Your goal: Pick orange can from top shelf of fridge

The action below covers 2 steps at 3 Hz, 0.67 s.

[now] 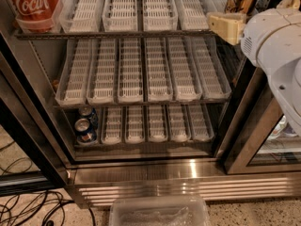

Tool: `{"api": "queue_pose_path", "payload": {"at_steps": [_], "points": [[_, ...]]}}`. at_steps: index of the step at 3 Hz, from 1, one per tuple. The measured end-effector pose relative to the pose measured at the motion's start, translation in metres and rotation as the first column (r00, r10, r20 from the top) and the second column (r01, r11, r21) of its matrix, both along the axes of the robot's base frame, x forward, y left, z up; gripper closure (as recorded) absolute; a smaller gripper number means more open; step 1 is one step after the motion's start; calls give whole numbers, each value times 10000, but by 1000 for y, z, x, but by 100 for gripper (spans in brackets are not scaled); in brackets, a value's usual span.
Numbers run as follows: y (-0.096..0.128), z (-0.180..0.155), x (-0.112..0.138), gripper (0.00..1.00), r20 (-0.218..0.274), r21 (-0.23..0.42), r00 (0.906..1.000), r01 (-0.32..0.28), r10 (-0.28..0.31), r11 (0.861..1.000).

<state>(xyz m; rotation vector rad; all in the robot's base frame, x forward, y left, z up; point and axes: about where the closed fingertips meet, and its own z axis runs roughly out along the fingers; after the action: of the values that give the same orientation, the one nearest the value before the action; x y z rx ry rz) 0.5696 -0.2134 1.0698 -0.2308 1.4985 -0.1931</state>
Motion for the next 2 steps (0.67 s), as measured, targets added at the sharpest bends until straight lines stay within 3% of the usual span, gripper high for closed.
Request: {"api": "queue_pose_path", "payload": {"at_steps": [2], "points": [[6, 0, -2, 23, 43, 79, 10000, -70, 69, 9999]]}}
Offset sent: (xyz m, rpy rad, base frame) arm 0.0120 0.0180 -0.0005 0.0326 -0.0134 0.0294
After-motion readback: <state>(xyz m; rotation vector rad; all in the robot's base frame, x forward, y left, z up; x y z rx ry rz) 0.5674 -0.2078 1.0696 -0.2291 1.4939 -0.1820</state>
